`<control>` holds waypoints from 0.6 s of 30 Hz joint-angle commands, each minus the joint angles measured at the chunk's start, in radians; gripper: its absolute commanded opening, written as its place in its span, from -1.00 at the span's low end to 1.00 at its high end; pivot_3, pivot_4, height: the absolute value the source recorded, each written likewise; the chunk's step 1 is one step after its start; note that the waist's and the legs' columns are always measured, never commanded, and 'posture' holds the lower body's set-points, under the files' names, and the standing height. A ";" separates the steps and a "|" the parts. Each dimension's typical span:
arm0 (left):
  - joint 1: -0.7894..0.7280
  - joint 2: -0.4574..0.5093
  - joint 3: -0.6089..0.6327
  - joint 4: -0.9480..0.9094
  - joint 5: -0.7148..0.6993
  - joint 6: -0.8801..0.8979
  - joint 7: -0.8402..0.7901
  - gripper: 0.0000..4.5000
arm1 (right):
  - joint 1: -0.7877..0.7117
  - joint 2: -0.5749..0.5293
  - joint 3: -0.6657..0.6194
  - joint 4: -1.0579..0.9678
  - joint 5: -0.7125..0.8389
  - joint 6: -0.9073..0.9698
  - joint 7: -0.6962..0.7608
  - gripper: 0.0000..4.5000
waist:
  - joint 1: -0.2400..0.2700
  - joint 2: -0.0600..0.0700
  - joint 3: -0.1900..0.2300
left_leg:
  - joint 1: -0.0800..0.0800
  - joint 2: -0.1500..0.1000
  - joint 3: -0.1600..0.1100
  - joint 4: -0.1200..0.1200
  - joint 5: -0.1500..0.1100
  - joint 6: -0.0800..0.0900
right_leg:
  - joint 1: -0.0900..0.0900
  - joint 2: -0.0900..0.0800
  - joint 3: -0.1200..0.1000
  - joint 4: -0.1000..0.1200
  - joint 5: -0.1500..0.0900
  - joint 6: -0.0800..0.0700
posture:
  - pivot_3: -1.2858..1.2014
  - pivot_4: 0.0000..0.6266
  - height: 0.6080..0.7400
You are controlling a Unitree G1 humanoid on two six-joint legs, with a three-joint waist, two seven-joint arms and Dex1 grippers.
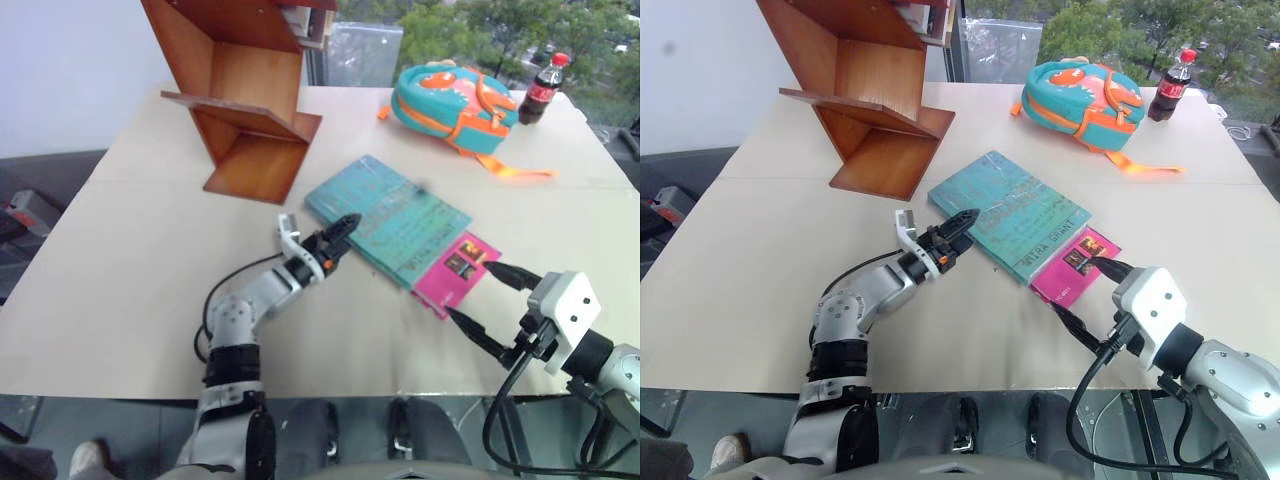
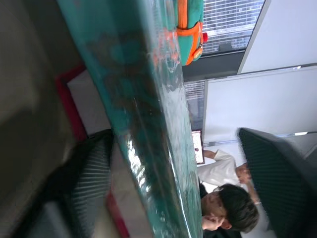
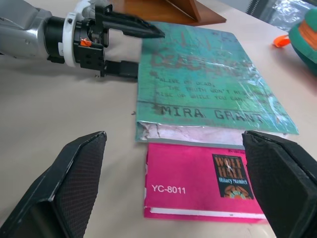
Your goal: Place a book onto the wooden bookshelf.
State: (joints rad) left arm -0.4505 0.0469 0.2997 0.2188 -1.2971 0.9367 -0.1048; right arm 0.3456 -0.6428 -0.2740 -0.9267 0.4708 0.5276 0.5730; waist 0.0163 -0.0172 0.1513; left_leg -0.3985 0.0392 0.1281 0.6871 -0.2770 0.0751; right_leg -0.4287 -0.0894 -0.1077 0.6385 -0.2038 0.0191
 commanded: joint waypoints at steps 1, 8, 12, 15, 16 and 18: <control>0.010 -0.001 0.018 -0.030 -0.028 0.034 -0.005 -0.15 | 0.005 0.007 -0.036 -0.045 0.003 -0.015 -0.022 1.00 | 0.000 0.000 0.000 | 0.000 0.000 0.000 0.000 0.000 0.000 | 0.000 0.000 0.000 0.000 0.000 0.000 | 0.03 -0.52 1.00; 0.100 0.038 0.072 -0.130 -0.115 0.100 0.076 -0.97 | 0.000 0.010 -0.015 -0.022 -0.009 -0.030 -0.025 1.00 | -0.004 0.000 0.000 | 0.000 0.001 0.000 0.000 0.000 0.000 | 0.000 0.000 0.001 0.000 0.000 0.000 | 0.03 -0.52 1.00; 0.141 0.084 0.079 -0.174 -0.133 0.115 0.101 -0.97 | -0.019 0.003 -0.004 -0.002 -0.010 -0.036 -0.014 1.00 | -0.003 0.000 0.000 | 0.001 0.001 0.000 0.000 0.000 0.000 | 0.000 0.000 0.001 0.000 -0.001 -0.001 | 0.03 -0.52 1.00; 0.156 0.112 0.072 -0.184 -0.132 0.117 0.101 -0.97 | -0.032 0.000 0.007 0.010 -0.016 -0.039 -0.007 1.00 | -0.003 0.000 0.000 | 0.001 0.001 0.000 0.000 0.000 0.000 | 0.000 0.000 0.001 0.000 -0.001 -0.001 | 0.03 -0.52 1.00; 0.160 0.122 0.065 -0.186 -0.122 0.116 0.095 -0.97 | -0.036 0.000 0.011 0.013 -0.017 -0.040 -0.006 1.00 | -0.002 0.000 0.000 | 0.001 0.001 0.000 0.000 0.000 0.000 | 0.000 0.000 0.001 0.000 -0.001 -0.001 | 0.03 -0.52 1.00; 0.167 0.131 0.062 -0.188 -0.124 0.114 0.091 -0.63 | -0.042 0.000 0.019 0.018 -0.019 -0.040 -0.005 1.00 | -0.003 0.000 0.000 | 0.000 0.001 0.000 0.000 0.000 0.000 | 0.000 0.000 0.001 0.000 -0.001 -0.001 | 0.03 -0.52 1.00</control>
State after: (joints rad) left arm -0.2969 0.1661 0.3546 0.0555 -1.4247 1.0498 -0.0159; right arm 0.3111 -0.6385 -0.2482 -0.8973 0.4529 0.5086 0.5629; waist 0.0130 -0.0171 0.1513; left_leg -0.3981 0.0403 0.1280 0.6868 -0.2771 0.0751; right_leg -0.4291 -0.0893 -0.1066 0.6384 -0.2047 0.0176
